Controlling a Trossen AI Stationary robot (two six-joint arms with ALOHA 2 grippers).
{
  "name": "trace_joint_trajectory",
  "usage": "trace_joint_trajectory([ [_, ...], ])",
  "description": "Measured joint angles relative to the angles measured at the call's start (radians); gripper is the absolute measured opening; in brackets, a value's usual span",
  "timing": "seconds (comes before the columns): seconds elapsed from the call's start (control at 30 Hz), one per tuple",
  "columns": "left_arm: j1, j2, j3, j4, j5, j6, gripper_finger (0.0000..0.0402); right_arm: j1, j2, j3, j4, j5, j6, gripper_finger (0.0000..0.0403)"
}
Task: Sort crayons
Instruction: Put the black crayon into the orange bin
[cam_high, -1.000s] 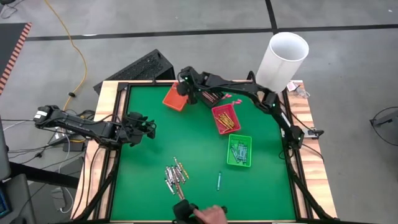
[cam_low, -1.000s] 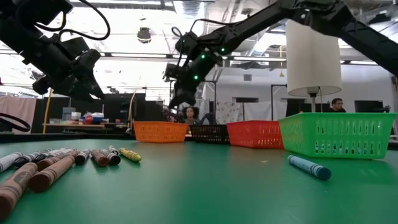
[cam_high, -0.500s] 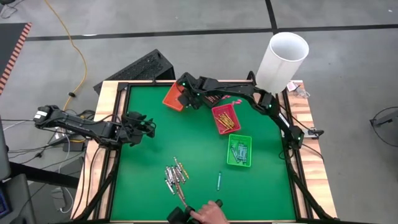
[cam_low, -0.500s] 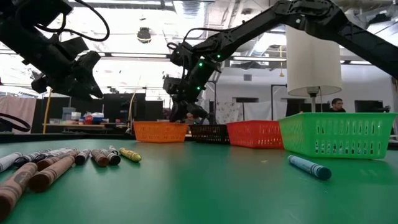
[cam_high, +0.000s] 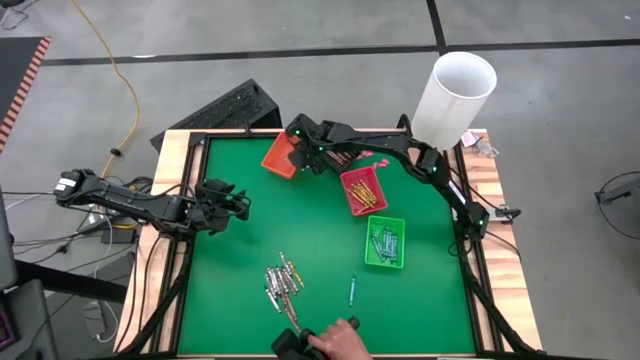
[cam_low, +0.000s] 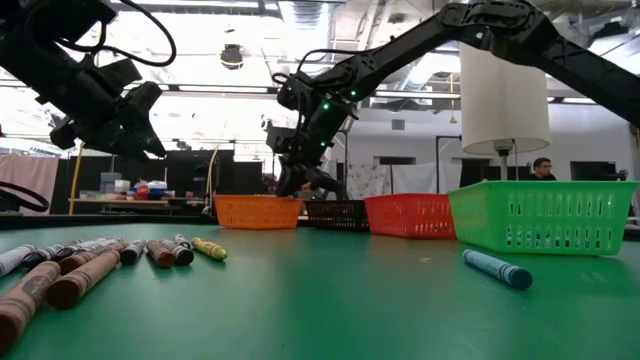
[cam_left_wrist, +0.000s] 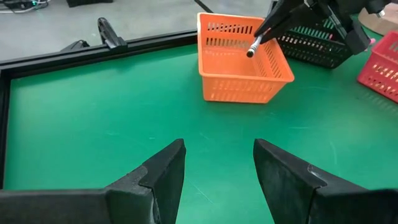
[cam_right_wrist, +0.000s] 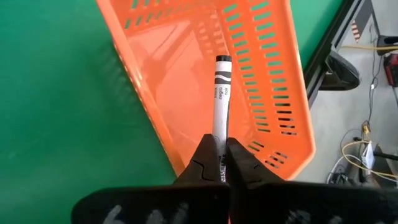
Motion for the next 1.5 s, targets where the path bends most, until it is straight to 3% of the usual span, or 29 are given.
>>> trace_joint_trajectory([
  [1.2,0.000,0.000,0.000,0.001,-0.049,-0.026,0.0180,-0.030,-0.001,0.001,0.146,-0.029,-0.060,0.0000],
  [1.37,0.000,0.000,0.000,0.001,-0.049,-0.040,0.0180,-0.036,0.022,0.072,0.119,-0.046,-0.046,0.0000],
  [1.5,0.000,0.000,0.000,0.001,-0.049,-0.046,0.0180,-0.036,0.129,0.233,-0.042,-0.040,-0.032,0.0000],
])
